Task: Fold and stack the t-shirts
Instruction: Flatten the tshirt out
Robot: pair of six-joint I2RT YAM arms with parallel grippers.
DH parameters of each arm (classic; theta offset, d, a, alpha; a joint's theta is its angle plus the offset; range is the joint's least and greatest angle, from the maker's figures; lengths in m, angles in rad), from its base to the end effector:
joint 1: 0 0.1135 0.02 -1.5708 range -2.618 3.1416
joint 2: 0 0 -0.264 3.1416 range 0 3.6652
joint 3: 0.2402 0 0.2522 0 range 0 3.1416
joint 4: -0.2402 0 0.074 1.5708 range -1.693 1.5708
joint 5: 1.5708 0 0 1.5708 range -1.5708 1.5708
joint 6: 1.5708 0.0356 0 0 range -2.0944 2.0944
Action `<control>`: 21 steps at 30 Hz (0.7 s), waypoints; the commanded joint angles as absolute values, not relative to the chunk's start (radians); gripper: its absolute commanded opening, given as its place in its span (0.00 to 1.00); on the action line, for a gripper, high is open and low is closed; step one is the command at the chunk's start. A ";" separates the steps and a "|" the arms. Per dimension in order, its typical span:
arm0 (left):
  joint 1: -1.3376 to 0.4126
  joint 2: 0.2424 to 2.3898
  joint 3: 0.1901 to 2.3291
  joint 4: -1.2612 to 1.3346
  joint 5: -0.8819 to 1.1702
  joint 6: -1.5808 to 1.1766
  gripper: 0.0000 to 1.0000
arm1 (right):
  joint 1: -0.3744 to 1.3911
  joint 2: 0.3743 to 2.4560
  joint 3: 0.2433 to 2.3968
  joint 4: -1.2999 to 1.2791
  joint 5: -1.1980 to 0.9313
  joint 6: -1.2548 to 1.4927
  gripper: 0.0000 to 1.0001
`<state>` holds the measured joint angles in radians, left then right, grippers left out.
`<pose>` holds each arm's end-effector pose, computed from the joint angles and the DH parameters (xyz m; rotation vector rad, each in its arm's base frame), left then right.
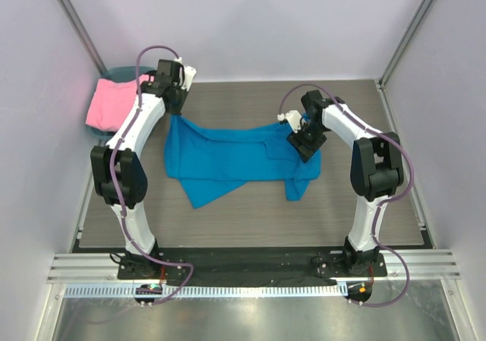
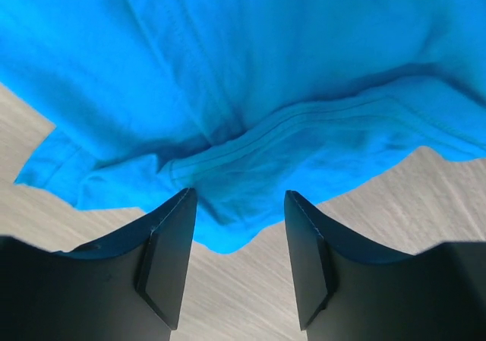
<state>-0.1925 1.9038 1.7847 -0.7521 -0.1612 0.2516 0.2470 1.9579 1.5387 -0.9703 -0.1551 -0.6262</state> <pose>0.4201 -0.0761 0.3100 0.4669 2.3941 0.2231 0.3744 0.1001 0.2057 -1.2576 2.6461 0.1734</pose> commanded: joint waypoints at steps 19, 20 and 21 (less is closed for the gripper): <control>-0.207 1.884 1.795 -0.719 -0.175 0.259 0.00 | 0.238 1.919 1.488 -1.003 -0.088 -0.558 0.01; -0.207 1.881 1.795 -0.716 -0.179 0.261 0.00 | 0.227 1.867 1.477 -0.979 -0.071 -0.554 0.01; -0.206 1.879 1.795 -0.713 -0.186 0.268 0.00 | 0.216 1.838 1.454 -0.963 -0.055 -0.546 0.01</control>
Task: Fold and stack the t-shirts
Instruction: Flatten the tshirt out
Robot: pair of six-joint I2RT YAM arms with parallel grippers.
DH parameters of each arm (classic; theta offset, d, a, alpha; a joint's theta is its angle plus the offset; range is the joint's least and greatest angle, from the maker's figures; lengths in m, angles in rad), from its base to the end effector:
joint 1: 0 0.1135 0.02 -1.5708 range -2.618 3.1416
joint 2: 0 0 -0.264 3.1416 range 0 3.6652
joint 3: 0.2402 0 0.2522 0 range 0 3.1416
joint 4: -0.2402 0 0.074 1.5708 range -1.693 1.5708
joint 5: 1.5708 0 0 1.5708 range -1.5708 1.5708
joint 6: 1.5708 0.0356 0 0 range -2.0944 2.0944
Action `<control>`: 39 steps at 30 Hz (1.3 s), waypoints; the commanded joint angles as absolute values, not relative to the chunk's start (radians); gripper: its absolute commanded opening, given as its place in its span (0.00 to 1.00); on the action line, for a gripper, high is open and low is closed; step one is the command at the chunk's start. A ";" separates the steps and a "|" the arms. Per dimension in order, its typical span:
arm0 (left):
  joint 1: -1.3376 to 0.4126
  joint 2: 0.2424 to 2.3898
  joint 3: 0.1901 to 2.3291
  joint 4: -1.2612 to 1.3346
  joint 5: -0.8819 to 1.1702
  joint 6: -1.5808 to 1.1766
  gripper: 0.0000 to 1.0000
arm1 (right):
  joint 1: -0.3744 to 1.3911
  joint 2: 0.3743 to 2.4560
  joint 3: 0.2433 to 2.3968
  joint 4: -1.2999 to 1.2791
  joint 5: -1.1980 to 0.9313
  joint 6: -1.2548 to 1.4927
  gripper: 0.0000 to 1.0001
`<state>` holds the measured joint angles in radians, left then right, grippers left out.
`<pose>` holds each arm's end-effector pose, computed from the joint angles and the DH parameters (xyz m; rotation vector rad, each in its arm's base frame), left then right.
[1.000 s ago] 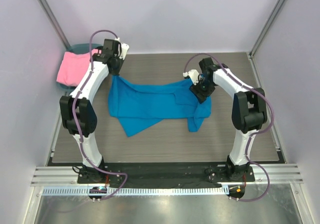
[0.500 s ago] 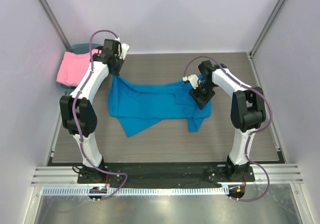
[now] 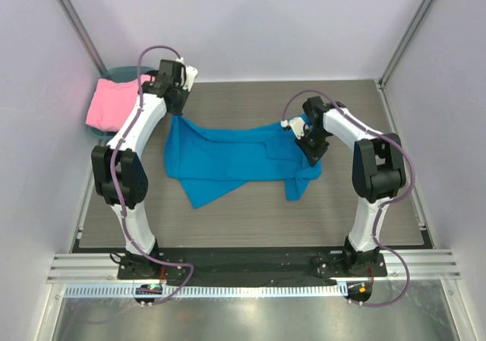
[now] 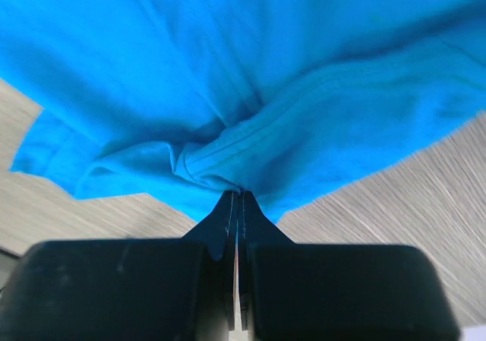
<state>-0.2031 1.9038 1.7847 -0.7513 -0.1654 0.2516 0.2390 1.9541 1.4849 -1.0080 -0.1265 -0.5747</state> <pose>0.4194 -0.0804 0.3100 0.4773 2.3905 0.2235 0.3629 0.0930 0.1923 -1.2048 2.7735 0.1651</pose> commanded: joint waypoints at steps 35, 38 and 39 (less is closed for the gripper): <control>-0.224 1.893 1.830 -0.719 -0.186 0.278 0.00 | 0.052 1.947 1.548 -0.954 -0.301 -0.613 0.36; -0.224 1.893 1.825 -0.719 -0.190 0.278 0.00 | 0.057 1.954 1.562 -0.954 -0.298 -0.611 0.37; -0.224 1.893 1.825 -0.719 -0.190 0.278 0.00 | 0.058 1.959 1.565 -0.954 -0.296 -0.611 0.38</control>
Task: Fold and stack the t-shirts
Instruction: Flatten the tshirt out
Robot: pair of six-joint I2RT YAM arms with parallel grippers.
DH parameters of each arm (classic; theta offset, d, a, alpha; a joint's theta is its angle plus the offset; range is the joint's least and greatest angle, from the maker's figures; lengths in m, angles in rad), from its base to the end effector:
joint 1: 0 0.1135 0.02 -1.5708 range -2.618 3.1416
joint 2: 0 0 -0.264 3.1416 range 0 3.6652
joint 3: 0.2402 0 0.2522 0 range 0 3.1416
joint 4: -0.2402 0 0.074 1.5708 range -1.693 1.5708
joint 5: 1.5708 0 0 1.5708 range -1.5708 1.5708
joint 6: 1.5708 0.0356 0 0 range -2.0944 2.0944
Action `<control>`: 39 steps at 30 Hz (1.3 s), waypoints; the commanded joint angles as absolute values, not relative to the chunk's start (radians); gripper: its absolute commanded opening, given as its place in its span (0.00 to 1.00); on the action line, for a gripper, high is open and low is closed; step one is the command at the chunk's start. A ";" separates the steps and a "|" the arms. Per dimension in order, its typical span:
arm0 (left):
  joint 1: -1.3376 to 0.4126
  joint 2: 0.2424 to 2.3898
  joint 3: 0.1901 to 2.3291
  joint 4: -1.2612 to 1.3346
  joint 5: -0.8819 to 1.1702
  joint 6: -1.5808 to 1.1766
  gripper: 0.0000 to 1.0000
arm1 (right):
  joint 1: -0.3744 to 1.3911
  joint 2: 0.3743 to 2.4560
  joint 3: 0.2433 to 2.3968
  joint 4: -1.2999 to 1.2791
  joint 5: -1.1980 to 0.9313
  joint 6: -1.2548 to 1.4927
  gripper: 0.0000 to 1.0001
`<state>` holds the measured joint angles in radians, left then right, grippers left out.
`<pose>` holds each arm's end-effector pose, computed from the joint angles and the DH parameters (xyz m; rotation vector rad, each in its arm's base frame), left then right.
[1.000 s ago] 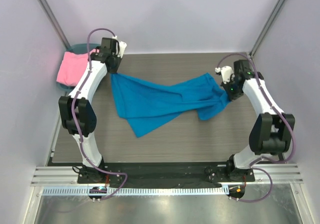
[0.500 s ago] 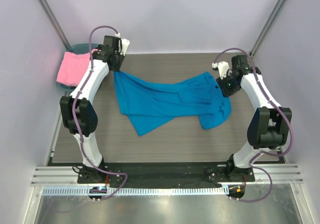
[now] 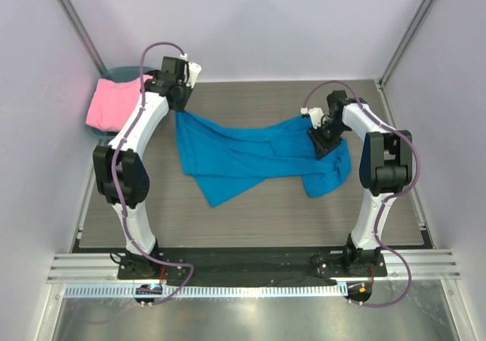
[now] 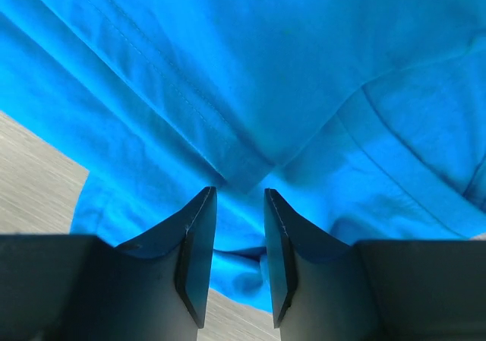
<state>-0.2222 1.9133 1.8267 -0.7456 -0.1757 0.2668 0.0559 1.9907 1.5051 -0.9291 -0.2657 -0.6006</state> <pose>0.4221 -0.0890 0.3201 0.5011 2.3460 0.2318 0.3880 0.0311 0.1863 -0.9650 2.7394 0.3127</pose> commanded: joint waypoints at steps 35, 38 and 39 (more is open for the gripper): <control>-0.239 1.894 1.819 -0.713 -0.206 0.281 0.00 | 0.100 2.017 1.519 -0.871 -0.189 -0.571 0.38; -0.239 1.898 1.819 -0.713 -0.206 0.278 0.00 | 0.103 2.022 1.514 -0.862 -0.184 -0.560 0.38; -0.239 1.896 1.819 -0.713 -0.206 0.279 0.00 | 0.104 2.026 1.516 -0.861 -0.184 -0.558 0.38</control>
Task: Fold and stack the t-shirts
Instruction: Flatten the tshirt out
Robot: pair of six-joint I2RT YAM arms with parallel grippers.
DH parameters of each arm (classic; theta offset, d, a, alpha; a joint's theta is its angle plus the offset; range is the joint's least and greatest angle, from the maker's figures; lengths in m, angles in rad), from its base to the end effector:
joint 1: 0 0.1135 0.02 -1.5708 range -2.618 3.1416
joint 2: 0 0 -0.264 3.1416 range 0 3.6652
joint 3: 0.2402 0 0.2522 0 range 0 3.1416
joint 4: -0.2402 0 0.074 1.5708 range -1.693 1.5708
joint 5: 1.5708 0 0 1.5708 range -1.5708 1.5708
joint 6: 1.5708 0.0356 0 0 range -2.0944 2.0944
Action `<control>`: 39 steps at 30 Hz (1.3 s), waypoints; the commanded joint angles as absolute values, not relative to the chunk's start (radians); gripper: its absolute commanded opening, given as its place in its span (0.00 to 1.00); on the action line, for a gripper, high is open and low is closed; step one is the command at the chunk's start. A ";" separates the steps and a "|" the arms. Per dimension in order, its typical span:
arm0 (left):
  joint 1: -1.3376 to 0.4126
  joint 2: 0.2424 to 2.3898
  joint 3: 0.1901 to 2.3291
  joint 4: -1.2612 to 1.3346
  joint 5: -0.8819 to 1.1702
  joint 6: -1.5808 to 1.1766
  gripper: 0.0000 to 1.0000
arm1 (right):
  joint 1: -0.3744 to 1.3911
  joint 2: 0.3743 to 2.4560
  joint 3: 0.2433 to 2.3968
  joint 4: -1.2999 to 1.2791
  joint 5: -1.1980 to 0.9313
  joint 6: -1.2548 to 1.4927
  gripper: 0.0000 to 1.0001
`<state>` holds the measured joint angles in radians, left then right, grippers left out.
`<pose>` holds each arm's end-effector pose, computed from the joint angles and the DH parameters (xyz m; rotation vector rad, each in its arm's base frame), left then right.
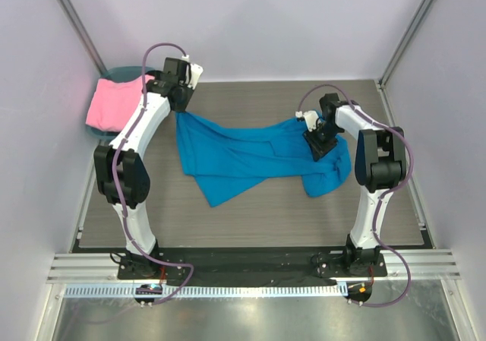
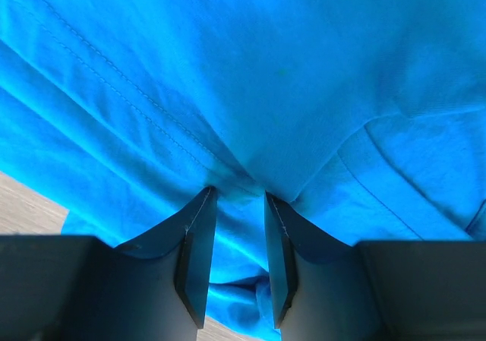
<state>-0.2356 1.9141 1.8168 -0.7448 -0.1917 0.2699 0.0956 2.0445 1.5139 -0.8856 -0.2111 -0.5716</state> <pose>0.4207 -0.0940 0.3167 0.5162 2.3512 0.2470 0.3963 0.0455 0.1687 -0.9827 2.7624 0.2483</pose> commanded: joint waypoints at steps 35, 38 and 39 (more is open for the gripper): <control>-0.242 1.697 2.172 -0.675 -0.246 0.342 0.00 | 0.081 1.629 1.914 -0.528 0.256 -0.373 0.01; -0.252 1.622 2.180 -0.687 -0.222 0.342 0.00 | 0.081 1.536 1.942 -0.528 0.272 -0.362 0.01; -0.256 1.596 2.174 -0.690 -0.221 0.344 0.00 | 0.083 1.487 1.944 -0.526 0.273 -0.362 0.01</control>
